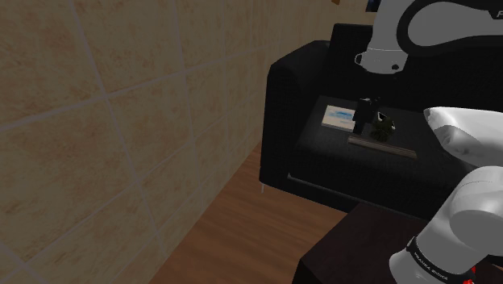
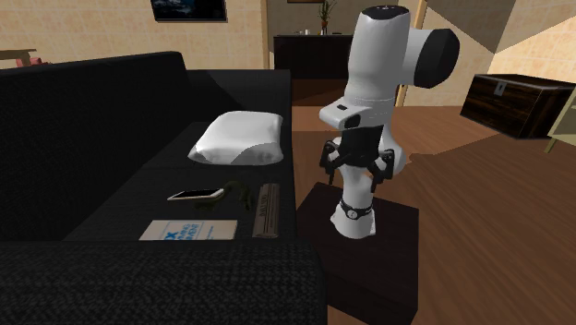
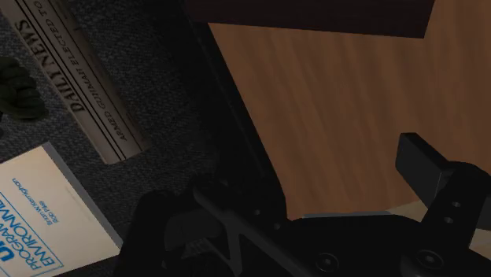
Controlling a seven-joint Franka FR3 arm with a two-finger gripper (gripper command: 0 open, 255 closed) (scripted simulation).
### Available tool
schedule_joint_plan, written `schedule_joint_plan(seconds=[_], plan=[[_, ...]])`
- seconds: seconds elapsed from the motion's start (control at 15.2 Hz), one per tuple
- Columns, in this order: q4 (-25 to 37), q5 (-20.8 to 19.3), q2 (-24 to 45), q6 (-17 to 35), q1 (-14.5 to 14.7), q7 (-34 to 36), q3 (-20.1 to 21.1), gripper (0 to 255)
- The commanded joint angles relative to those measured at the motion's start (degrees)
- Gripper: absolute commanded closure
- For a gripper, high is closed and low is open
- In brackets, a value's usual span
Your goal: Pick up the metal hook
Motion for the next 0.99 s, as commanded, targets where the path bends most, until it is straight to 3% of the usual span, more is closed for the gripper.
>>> schedule_joint_plan(seconds=[0.0, 0.92], plan=[[0.0, 0.0, 0.0, 0.0, 0.0, 0.0, 0.0, 0], [4.2, -7.19, 11.4, 11.18, -10.28, -6.21, -15.05, 0]])
